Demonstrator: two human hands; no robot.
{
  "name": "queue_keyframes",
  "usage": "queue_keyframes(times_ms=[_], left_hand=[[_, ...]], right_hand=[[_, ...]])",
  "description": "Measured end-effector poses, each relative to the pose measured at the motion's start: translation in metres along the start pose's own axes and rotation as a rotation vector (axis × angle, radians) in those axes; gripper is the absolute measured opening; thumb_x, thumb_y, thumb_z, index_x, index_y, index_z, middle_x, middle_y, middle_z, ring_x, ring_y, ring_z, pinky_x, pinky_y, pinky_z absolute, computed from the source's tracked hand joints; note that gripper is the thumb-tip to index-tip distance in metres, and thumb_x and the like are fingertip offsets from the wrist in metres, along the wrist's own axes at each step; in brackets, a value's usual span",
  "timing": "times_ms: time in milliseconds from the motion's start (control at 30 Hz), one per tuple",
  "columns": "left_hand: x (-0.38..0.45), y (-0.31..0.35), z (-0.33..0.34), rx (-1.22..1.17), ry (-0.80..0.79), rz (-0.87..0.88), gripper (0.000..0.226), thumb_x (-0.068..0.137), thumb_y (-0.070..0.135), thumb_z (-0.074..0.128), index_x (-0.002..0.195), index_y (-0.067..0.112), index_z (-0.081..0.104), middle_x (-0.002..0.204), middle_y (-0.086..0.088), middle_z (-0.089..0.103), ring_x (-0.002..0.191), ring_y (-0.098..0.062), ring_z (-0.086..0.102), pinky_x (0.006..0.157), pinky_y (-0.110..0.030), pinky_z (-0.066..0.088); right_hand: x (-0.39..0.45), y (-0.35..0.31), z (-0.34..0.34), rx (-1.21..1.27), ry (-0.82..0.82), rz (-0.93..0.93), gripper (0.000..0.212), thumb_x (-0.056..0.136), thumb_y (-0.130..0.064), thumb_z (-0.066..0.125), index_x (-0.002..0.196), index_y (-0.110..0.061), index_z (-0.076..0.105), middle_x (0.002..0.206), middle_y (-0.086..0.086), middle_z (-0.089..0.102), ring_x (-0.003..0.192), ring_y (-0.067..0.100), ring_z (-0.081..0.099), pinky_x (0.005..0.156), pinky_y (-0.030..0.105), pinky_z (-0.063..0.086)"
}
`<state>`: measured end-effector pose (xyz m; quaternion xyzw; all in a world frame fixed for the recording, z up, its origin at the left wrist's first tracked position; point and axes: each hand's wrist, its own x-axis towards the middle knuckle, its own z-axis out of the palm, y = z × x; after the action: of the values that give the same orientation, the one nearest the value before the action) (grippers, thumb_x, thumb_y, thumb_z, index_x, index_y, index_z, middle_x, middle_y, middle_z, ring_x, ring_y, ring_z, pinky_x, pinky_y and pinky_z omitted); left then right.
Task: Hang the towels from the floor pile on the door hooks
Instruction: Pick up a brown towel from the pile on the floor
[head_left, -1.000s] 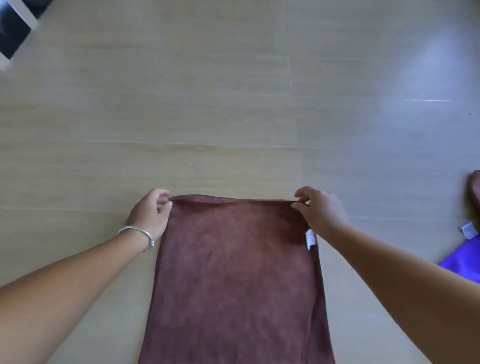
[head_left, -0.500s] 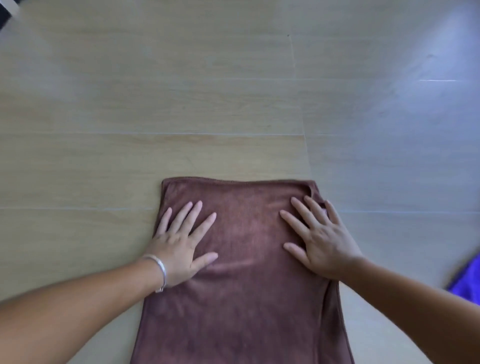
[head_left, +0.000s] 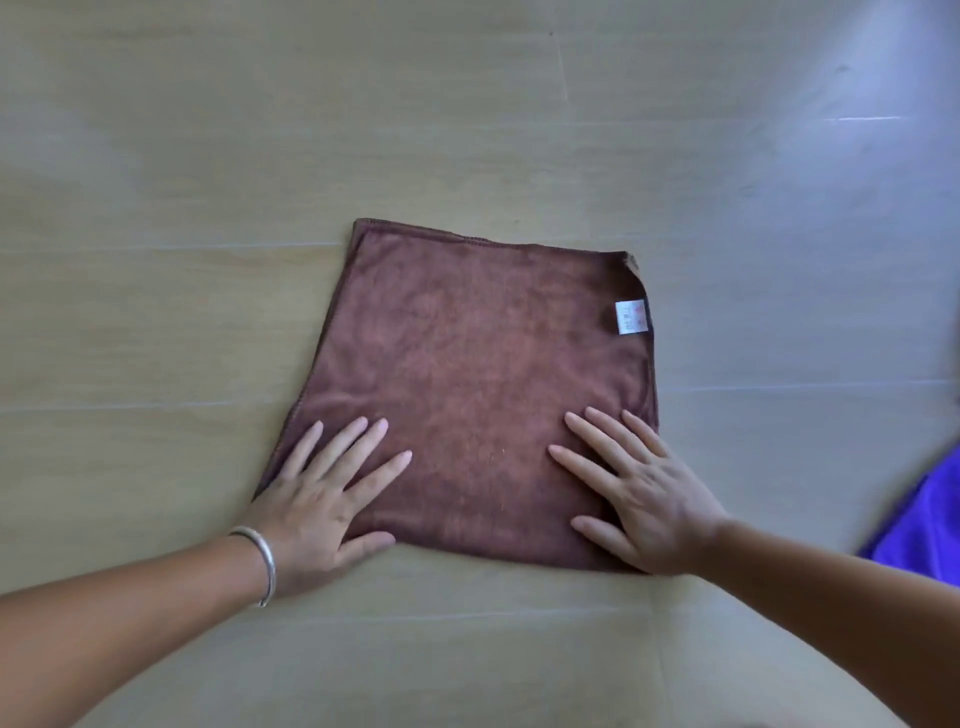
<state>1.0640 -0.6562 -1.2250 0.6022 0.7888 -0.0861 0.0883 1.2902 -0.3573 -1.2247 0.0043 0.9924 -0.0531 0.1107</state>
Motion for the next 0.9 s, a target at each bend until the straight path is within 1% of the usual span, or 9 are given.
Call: queue_keyframes(times_ms=[167,234,334,434,501,634,734,834,901], left_hand=[[-0.002,0.003,-0.020,-0.029,-0.007,-0.002,0.071,0.090,0.067,0.028,0.147,0.026,0.033,0.154,-0.012,0.028,0.140,-0.031,0.029,0.108,-0.051,0.020],[-0.007,-0.004,-0.020,-0.071,0.030,0.052,0.065,0.089,0.061,0.037,0.143,0.026,0.042,0.152,-0.010,0.032,0.139,-0.027,0.032,0.108,-0.047,0.022],[-0.020,-0.021,-0.015,-0.142,0.158,0.160,0.050,0.090,0.049,0.046,0.129,0.023,0.060,0.143,-0.008,0.048,0.132,-0.023,0.043,0.105,-0.042,0.032],[-0.030,-0.031,-0.015,-0.198,0.238,0.186,0.038,0.089,0.044,0.052,0.109,0.020,0.072,0.115,-0.001,0.066,0.107,-0.018,0.058,0.092,-0.030,0.042],[-0.032,-0.034,-0.019,-0.220,0.266,0.195,0.033,0.091,0.040,0.049,0.099,0.019,0.074,0.100,0.004,0.067,0.092,-0.013,0.061,0.082,-0.023,0.045],[-0.027,-0.039,-0.029,-0.154,0.314,0.248,0.035,0.093,0.020,0.042,0.087,0.016,0.076,0.091,0.005,0.071,0.083,-0.011,0.065,0.069,-0.020,0.050],[-0.030,-0.038,-0.046,-0.181,0.283,0.181,0.030,0.078,0.014,0.045,0.083,0.015,0.075,0.086,0.004,0.071,0.070,-0.012,0.068,0.052,-0.021,0.052],[-0.037,-0.036,-0.074,-0.240,0.274,0.117,0.030,0.076,0.016,0.045,0.084,0.016,0.074,0.085,0.006,0.071,0.068,-0.012,0.069,0.048,-0.019,0.050],[-0.041,-0.036,-0.105,-0.253,0.296,0.099,0.031,0.076,0.017,0.044,0.087,0.017,0.072,0.085,0.004,0.071,0.068,-0.013,0.069,0.046,-0.020,0.051]], right_hand=[[0.013,0.013,-0.022,-0.035,-0.026,-0.036,0.069,0.091,-0.065,0.033,0.150,-0.029,0.027,0.159,0.008,0.017,0.147,0.026,0.012,0.118,0.050,0.015],[0.010,0.008,-0.019,-0.007,0.039,-0.028,0.067,0.091,-0.060,0.040,0.148,-0.026,0.035,0.157,0.009,0.023,0.146,0.026,0.018,0.117,0.050,0.018],[0.002,-0.007,-0.007,0.120,0.219,-0.105,0.052,0.087,-0.045,0.056,0.133,-0.021,0.054,0.146,0.005,0.044,0.140,0.022,0.033,0.114,0.045,0.027],[-0.004,-0.022,0.002,0.205,0.283,-0.247,0.040,0.086,-0.049,0.060,0.115,-0.022,0.062,0.126,-0.001,0.057,0.127,0.019,0.047,0.108,0.037,0.037],[-0.007,-0.023,0.001,0.175,0.282,-0.287,0.039,0.086,-0.053,0.059,0.110,-0.022,0.065,0.117,-0.002,0.060,0.118,0.019,0.053,0.102,0.034,0.043],[-0.011,-0.017,-0.008,0.104,0.318,-0.327,0.026,0.095,-0.034,0.053,0.101,-0.019,0.073,0.111,-0.002,0.068,0.112,0.018,0.061,0.094,0.031,0.050],[-0.016,-0.022,-0.024,0.092,0.302,-0.239,0.022,0.093,-0.025,0.053,0.096,-0.020,0.074,0.104,-0.004,0.070,0.101,0.018,0.066,0.082,0.030,0.056],[-0.024,-0.029,-0.056,0.181,0.296,-0.023,0.007,0.083,-0.016,0.069,0.090,-0.018,0.069,0.084,0.001,0.061,0.073,0.022,0.060,0.057,0.032,0.053],[-0.029,-0.031,-0.089,0.229,0.293,0.068,0.017,0.077,-0.009,0.077,0.089,-0.016,0.068,0.078,0.002,0.055,0.065,0.022,0.057,0.049,0.031,0.049]])
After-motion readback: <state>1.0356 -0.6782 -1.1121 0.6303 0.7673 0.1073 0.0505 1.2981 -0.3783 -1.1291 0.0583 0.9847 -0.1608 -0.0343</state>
